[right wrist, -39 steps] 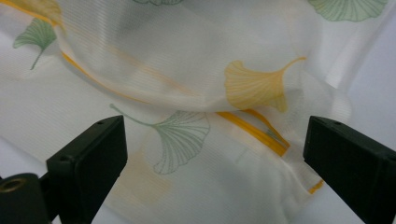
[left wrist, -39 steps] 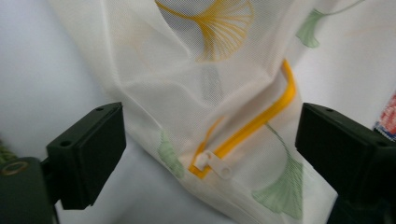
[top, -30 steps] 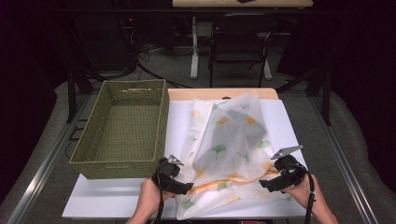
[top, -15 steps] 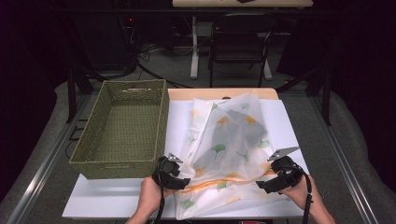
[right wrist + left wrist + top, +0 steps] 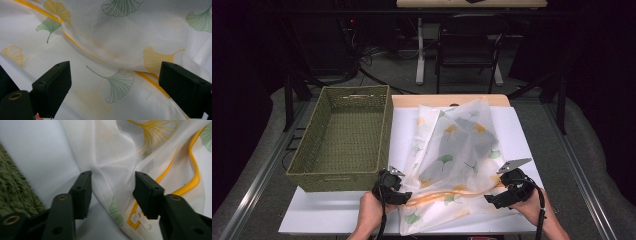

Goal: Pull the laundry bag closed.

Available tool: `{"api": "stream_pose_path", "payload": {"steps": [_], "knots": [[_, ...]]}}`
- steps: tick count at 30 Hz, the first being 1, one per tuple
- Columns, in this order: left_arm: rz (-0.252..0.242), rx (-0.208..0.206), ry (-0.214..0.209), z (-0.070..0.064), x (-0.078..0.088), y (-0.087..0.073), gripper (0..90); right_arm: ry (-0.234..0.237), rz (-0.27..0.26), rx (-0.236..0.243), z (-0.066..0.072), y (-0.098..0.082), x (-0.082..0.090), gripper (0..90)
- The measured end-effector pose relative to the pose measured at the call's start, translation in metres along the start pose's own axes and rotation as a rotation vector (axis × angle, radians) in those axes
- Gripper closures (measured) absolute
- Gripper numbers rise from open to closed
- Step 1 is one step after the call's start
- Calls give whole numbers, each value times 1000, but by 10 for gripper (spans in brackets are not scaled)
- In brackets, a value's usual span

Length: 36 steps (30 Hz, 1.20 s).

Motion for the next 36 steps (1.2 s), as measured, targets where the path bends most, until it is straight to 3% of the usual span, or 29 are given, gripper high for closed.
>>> {"api": "stream_pose_path", "payload": {"steps": [8, 16, 21, 25, 29, 32, 35, 36], "knots": [[-14, -41, 29, -5, 0, -4, 725, 20, -9, 21, 10, 4, 0, 120], [-23, -51, -9, -9, -1, -4, 875, 39, -14, 47, 20, 9, -2, 118], [-42, -46, -44, -13, 4, -4, 880, 47, -15, 59, 24, 11, -4, 118], [-35, -58, -43, -16, 4, -5, 868, 51, -16, 58, 24, 11, -4, 119], [-17, -41, -20, -9, 4, -5, 682, 58, -18, 65, 27, 12, -5, 119], [-9, -30, -20, -6, 4, -6, 613, 66, -19, 68, 29, 13, -4, 119], [-10, -29, -21, -7, 3, -7, 625, 70, -18, 70, 32, 14, -5, 116], [-15, -33, -28, -8, 2, -8, 677, 73, -20, 74, 33, 15, -5, 113]]}}
Point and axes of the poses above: each handheld gripper's, and its own axes: x roughly backward along the jaws, y roughly out of its top, z roughly to its left, the point moved 6 cm from there along -x, roughly forward along the jaws, and after that the axes turned 6 degrees about -y, right-handed, at the moved point
